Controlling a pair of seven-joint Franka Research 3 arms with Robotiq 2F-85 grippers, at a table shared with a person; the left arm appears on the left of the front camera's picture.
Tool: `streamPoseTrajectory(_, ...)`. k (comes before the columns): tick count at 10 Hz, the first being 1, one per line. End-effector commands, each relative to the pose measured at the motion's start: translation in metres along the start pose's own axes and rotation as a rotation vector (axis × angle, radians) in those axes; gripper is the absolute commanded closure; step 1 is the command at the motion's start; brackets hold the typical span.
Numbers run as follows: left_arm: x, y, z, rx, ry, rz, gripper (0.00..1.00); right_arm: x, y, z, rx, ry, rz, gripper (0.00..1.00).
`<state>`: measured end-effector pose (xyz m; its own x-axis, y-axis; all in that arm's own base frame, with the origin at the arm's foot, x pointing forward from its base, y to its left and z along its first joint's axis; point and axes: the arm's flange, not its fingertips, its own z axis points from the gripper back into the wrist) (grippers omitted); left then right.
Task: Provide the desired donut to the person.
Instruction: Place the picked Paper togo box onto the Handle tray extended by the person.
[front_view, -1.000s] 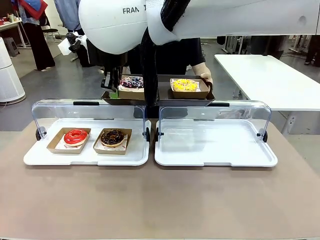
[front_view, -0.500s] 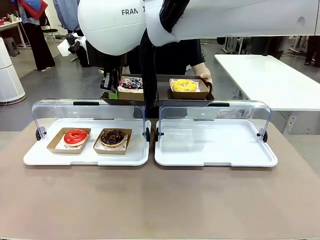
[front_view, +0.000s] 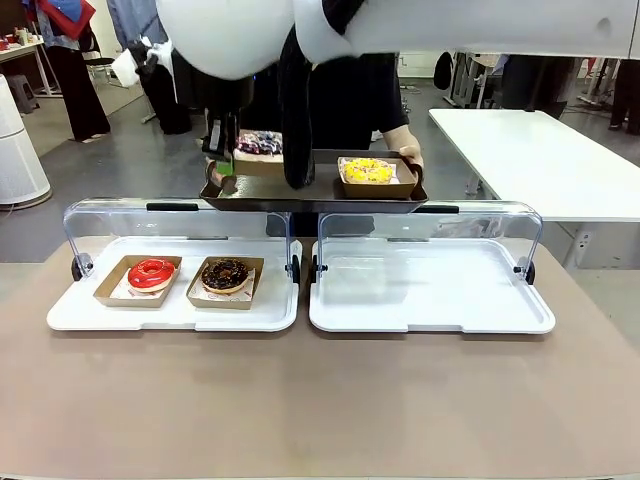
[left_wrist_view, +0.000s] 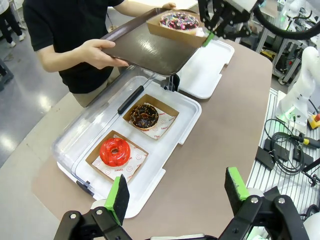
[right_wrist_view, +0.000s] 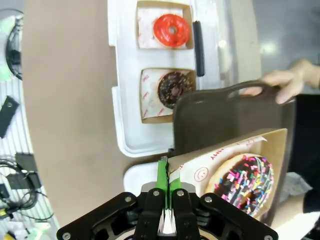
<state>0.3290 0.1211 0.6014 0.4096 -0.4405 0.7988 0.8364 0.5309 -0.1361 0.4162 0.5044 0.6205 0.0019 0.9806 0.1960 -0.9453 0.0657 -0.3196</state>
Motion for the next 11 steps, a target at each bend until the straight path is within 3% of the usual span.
streamPoseTrajectory(1,0.000,-0.001,0.001,-0.006,-0.007,0.000,0.00,0.024,-0.027,-0.003,0.013,0.002,0.048,0.98)
streamPoseTrajectory(7,0.000,-0.001,0.001,-0.006,-0.007,0.000,0.00,0.066,-0.089,-0.030,0.031,0.124,-0.026,0.98)
streamPoseTrajectory(11,0.000,-0.001,0.001,-0.006,-0.007,0.000,0.00,0.058,-0.120,-0.057,0.053,0.184,-0.111,0.98)
